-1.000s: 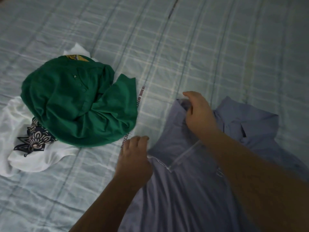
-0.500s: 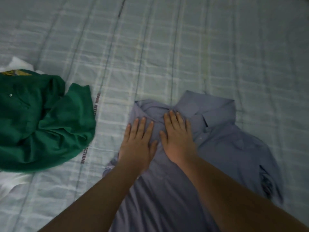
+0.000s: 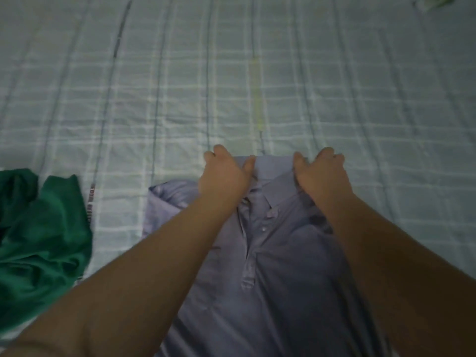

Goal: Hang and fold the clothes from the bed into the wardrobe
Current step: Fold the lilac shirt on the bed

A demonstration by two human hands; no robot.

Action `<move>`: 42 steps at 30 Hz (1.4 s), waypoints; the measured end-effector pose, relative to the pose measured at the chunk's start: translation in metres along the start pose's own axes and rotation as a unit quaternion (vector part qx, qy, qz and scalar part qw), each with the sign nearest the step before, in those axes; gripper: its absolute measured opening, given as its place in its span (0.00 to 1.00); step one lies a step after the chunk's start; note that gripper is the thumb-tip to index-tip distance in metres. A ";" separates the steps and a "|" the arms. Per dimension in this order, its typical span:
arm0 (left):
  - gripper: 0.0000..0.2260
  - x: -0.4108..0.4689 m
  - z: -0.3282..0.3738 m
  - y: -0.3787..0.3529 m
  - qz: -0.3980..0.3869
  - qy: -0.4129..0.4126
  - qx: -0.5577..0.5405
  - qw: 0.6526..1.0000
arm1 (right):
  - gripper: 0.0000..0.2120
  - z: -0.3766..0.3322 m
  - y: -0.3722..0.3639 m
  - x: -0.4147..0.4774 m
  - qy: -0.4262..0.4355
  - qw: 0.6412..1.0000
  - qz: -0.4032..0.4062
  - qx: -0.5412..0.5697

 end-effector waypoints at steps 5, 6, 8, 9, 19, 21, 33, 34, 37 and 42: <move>0.29 0.031 -0.014 -0.010 -0.059 0.048 0.082 0.994 | 0.23 -0.013 -0.019 0.009 0.013 0.992 -0.101 -0.073; 0.27 0.031 -0.019 -0.008 -0.050 0.053 0.068 0.995 | 0.17 -0.015 -0.018 0.008 0.028 0.993 -0.109 -0.044; 0.22 0.028 -0.022 -0.004 -0.028 0.052 0.022 0.998 | 0.09 -0.012 -0.011 0.005 0.044 0.993 -0.107 0.012; 0.18 0.024 -0.023 -0.002 -0.018 0.045 -0.010 0.999 | 0.07 -0.010 -0.006 0.001 0.051 0.993 -0.097 0.040; 0.25 -0.054 -0.043 0.008 -0.059 -0.107 -0.108 0.987 | 0.16 0.027 -0.009 -0.040 0.019 0.977 -0.051 0.206; 0.24 -0.064 -0.036 0.011 -0.060 -0.185 -0.053 0.979 | 0.15 0.033 -0.010 -0.042 0.015 0.973 -0.041 0.228; 0.21 -0.063 -0.041 0.037 0.039 -0.073 -0.179 0.980 | 0.09 0.037 -0.021 -0.033 -0.059 0.928 -0.170 0.328; 0.20 -0.062 -0.044 0.038 0.047 -0.062 -0.190 0.979 | 0.09 0.041 -0.020 -0.031 -0.076 0.929 -0.160 0.325; 0.20 -0.061 -0.043 0.037 0.032 -0.071 -0.194 0.978 | 0.12 0.052 -0.017 -0.037 -0.124 0.920 -0.113 0.355; 0.23 -0.076 -0.037 0.038 -0.030 -0.210 -0.092 0.973 | 0.19 0.037 0.013 -0.062 0.157 0.965 -0.068 0.201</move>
Point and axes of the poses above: each hand's wrist, its own x-axis towards the middle knuckle, its own y-axis out of the back of the hand, z = x × y, the point moved 10 cm from there along x, towards the middle knuckle, and after that the axes turned 14 degrees about -y, right-handed, at the moved point
